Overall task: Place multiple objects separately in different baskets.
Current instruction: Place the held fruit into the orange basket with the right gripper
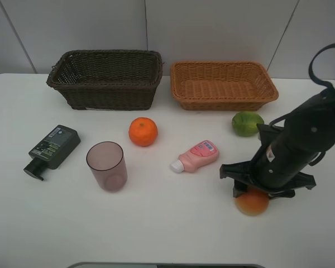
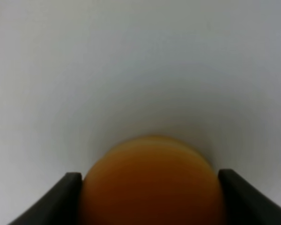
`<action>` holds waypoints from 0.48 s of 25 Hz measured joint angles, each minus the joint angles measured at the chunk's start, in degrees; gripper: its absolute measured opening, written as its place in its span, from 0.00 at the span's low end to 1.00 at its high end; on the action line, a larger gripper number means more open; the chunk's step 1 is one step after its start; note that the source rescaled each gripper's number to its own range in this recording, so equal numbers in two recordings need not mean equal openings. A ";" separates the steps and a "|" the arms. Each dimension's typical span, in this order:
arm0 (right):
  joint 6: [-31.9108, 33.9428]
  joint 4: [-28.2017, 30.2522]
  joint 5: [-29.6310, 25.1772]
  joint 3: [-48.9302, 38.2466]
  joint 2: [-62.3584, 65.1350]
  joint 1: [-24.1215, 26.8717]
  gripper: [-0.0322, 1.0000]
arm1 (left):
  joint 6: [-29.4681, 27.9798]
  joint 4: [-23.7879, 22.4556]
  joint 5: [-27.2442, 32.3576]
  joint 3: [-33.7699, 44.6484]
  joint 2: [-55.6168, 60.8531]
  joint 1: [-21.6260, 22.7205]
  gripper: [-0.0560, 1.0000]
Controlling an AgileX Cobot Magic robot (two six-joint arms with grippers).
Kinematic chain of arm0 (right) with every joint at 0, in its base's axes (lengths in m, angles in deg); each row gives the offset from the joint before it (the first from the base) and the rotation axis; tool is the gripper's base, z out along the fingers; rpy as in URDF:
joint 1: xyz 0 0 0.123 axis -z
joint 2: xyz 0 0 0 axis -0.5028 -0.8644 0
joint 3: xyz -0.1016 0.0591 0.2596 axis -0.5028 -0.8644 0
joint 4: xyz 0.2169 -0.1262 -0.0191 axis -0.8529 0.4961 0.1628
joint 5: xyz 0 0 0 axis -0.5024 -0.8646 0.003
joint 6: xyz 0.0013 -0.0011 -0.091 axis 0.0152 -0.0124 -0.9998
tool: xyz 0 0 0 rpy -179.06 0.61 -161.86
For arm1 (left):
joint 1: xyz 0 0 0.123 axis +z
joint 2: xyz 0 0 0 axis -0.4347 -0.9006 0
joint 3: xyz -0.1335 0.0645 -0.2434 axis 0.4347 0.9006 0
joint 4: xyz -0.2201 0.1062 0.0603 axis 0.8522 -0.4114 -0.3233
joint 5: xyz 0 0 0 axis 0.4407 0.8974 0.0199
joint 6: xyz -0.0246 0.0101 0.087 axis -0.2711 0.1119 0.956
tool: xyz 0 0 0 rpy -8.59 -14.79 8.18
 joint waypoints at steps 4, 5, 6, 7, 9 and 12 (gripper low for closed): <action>0.00 0.05 -0.34 0.00 0.00 0.00 0.15 | 0.00 0.00 0.00 0.00 0.00 0.00 1.00; 0.00 0.05 -0.97 0.19 0.00 0.00 0.15 | 0.00 0.00 0.00 0.00 0.00 0.00 1.00; 0.00 0.22 -2.12 0.54 0.00 0.00 0.15 | 0.00 0.00 0.00 0.00 0.00 0.00 1.00; -0.05 0.64 -3.05 1.18 0.00 0.00 0.15 | 0.00 0.00 0.00 0.00 0.00 0.00 1.00; -0.75 1.85 -5.53 2.85 0.00 0.00 0.15 | 0.00 0.00 0.00 0.00 0.00 0.00 1.00; -2.28 3.53 -9.51 5.69 0.00 0.00 0.15 | 0.00 0.00 0.00 0.00 0.00 0.00 1.00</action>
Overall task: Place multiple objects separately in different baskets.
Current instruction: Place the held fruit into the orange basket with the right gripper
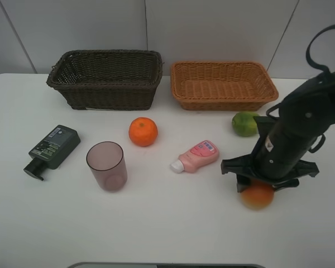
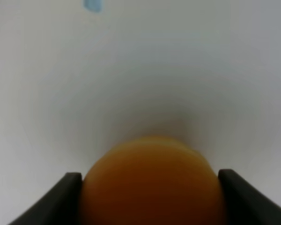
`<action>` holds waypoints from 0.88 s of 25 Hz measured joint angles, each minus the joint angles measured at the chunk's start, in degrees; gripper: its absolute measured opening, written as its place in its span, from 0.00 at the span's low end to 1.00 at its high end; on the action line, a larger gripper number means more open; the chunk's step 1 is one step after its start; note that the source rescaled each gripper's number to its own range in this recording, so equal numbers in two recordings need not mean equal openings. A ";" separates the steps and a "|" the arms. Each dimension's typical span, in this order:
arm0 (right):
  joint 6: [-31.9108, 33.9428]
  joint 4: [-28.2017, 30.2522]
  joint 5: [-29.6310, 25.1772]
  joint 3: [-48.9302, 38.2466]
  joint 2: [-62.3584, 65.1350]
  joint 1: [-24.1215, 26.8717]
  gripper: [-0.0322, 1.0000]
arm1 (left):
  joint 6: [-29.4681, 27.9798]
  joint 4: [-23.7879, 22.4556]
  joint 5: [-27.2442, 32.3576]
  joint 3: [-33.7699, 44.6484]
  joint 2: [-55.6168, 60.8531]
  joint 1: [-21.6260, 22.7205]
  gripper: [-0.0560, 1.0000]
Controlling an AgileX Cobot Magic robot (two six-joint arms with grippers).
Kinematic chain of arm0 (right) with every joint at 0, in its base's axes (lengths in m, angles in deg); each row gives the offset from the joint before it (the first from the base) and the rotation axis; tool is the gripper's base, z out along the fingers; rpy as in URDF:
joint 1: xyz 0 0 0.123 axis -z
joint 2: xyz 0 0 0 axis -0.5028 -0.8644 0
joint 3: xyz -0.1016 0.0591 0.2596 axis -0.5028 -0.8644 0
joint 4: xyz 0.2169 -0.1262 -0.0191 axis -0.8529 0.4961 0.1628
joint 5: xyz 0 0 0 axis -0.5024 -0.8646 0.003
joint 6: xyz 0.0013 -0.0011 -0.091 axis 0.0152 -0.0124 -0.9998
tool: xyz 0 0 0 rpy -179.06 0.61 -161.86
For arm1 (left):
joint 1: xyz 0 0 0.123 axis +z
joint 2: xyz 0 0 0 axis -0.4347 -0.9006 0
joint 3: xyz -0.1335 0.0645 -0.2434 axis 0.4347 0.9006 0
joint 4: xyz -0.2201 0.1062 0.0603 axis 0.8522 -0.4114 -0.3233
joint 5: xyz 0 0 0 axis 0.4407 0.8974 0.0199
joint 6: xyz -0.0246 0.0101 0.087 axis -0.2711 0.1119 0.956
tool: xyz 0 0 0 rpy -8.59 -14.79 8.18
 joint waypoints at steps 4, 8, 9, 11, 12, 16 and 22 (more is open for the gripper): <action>-3.59 1.97 -5.45 4.22 -0.04 0.00 0.15 | 0.00 0.00 0.00 0.00 0.00 0.00 1.00; -8.17 2.74 -11.92 10.06 -0.04 0.00 0.15 | 0.00 0.00 0.00 0.00 0.00 0.00 1.00; -9.38 2.80 -13.54 11.62 -0.04 0.00 0.15 | 0.00 0.00 0.00 0.00 0.00 0.00 1.00; -11.47 2.98 -15.72 15.73 -0.06 0.00 0.15 | 0.00 0.00 0.00 0.00 0.00 0.00 1.00; -12.45 3.06 -16.57 17.50 -0.06 0.00 0.15 | 0.00 0.00 0.00 0.00 0.00 0.00 1.00; -15.37 3.59 -17.99 24.94 -0.06 0.00 0.15 | 0.00 0.00 0.00 0.00 0.00 0.00 1.00; -15.92 7.90 -18.13 34.67 -1.94 3.39 0.15 | 0.00 0.00 0.00 0.00 0.00 0.00 1.00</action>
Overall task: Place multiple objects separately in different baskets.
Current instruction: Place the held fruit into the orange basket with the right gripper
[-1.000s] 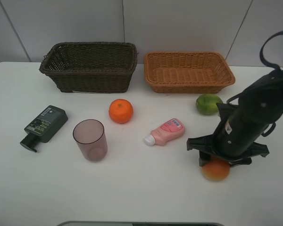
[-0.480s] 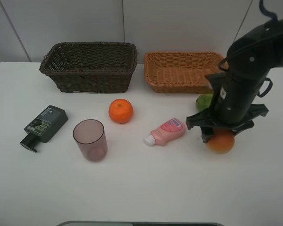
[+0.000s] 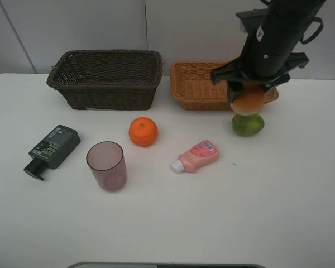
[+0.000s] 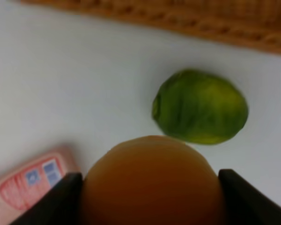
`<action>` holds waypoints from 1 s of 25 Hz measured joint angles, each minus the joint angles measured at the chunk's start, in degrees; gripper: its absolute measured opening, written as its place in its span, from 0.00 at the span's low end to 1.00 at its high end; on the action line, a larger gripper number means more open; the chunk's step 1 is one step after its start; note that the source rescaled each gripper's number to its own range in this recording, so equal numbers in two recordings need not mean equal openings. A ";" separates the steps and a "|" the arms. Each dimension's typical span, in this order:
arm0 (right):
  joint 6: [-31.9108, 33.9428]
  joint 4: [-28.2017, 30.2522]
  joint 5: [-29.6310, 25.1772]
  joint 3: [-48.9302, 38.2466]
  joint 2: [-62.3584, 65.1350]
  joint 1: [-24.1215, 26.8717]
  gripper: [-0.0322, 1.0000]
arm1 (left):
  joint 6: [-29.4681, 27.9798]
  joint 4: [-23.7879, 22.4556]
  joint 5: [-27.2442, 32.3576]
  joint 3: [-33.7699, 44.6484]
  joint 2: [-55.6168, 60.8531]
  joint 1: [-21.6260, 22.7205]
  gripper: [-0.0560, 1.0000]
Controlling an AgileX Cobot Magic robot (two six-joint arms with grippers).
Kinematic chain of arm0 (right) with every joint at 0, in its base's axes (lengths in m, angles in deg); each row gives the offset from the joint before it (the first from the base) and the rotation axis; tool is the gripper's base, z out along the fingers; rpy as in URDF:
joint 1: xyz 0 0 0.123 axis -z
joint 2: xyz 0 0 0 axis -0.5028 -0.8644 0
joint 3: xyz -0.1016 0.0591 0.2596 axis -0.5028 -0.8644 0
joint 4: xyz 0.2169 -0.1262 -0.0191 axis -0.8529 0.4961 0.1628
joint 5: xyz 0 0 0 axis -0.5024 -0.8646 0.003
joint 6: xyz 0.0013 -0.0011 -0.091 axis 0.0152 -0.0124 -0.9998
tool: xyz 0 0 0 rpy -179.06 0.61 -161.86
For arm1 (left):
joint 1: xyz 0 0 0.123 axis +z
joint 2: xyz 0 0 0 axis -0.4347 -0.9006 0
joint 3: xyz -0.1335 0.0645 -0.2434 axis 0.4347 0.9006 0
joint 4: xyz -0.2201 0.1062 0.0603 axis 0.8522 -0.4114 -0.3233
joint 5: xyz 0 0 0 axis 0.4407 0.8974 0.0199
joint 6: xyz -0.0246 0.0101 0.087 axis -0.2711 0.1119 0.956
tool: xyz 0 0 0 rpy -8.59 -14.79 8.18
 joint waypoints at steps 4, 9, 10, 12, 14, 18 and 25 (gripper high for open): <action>-0.25 2.82 1.44 5.95 -4.18 3.43 0.15 | 0.00 0.00 0.00 0.00 0.00 0.00 1.00; -0.35 4.50 10.04 11.28 -9.48 5.85 0.15 | 0.00 0.00 0.00 0.00 0.00 0.00 1.00; -0.35 5.31 12.37 11.52 -10.47 6.09 0.15 | 0.00 0.00 0.00 0.00 0.00 0.00 1.00; -0.28 6.21 16.82 11.71 -12.48 6.39 0.15 | 0.00 0.00 0.00 0.00 0.00 0.00 1.00; -0.28 6.47 20.64 11.78 -14.46 6.50 0.15 | 0.00 0.00 0.00 0.00 0.00 0.00 1.00; -0.01 6.69 27.62 11.78 -18.44 6.50 0.15 | 0.00 0.00 0.00 0.00 0.00 0.00 1.00; 0.06 7.50 32.77 11.78 -22.73 8.09 0.15 | 0.00 0.00 0.00 0.00 0.00 0.00 1.00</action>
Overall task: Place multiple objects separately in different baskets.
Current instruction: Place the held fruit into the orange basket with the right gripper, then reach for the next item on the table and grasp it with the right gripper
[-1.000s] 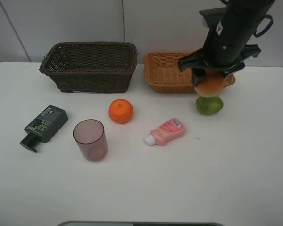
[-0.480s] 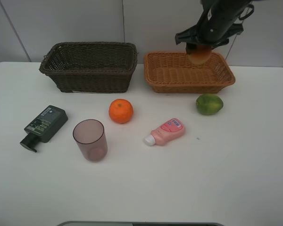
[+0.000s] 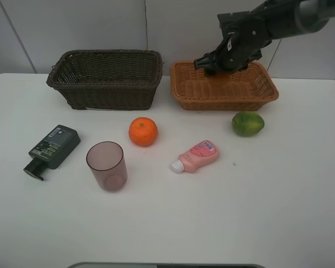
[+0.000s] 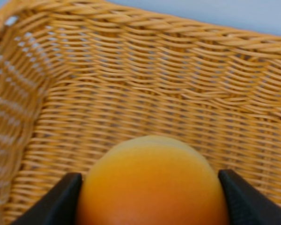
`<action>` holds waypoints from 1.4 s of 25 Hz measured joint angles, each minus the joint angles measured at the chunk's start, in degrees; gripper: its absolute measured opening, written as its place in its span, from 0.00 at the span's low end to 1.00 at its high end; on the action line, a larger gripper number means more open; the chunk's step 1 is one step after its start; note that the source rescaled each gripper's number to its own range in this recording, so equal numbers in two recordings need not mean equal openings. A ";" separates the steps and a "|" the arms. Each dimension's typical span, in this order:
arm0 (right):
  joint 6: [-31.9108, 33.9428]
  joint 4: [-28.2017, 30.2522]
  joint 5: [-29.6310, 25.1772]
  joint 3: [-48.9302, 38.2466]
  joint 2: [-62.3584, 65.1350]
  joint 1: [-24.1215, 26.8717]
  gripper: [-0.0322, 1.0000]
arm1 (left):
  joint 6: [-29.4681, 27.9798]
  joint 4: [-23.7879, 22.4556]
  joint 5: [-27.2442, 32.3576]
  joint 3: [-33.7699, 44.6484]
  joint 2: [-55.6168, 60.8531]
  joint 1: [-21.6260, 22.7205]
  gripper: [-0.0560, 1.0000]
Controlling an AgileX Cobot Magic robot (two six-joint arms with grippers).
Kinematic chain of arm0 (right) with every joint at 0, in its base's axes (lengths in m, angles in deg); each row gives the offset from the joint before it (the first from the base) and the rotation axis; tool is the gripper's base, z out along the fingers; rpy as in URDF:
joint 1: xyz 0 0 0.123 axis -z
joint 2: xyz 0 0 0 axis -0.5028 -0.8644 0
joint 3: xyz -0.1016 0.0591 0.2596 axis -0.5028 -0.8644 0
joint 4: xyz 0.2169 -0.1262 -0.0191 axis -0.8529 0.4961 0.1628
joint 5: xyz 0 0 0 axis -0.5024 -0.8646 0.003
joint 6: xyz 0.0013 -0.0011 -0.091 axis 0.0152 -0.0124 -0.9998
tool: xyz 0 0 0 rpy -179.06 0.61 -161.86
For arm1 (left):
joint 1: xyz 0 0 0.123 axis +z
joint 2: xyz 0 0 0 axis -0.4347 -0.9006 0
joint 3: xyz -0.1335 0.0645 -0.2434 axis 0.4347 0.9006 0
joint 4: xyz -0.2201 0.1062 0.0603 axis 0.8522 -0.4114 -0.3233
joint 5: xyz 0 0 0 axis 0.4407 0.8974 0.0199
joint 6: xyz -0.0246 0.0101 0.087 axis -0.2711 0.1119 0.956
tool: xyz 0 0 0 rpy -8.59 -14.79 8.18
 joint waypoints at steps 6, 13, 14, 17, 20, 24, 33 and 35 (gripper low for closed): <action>0.15 0.24 1.71 0.00 -0.40 1.14 0.15 | 0.00 0.00 0.00 0.00 0.00 0.00 1.00; 0.15 0.24 2.09 0.00 -0.40 1.14 0.22 | 0.00 -0.05 0.00 0.00 0.00 0.00 1.00; 0.15 0.24 2.09 0.00 -0.40 1.14 0.27 | 0.00 -0.05 0.00 0.00 0.00 0.00 1.00; 0.15 0.24 2.14 0.00 -0.40 1.14 0.44 | 0.00 -0.05 0.00 0.00 0.00 0.00 1.00; 0.15 0.24 2.13 0.00 -0.40 1.14 0.53 | 0.00 -0.05 0.00 0.00 0.00 0.00 1.00; 0.26 0.24 2.13 0.00 -0.40 1.14 0.54 | 0.00 -0.05 0.00 0.00 0.00 0.00 1.00; 1.89 -0.16 -3.05 0.00 1.54 1.14 0.54 | 0.00 -0.05 0.00 0.00 0.00 0.00 1.00; 2.09 -0.78 -4.40 0.00 3.14 1.14 0.54 | 0.00 -0.05 0.00 0.00 0.00 0.00 1.00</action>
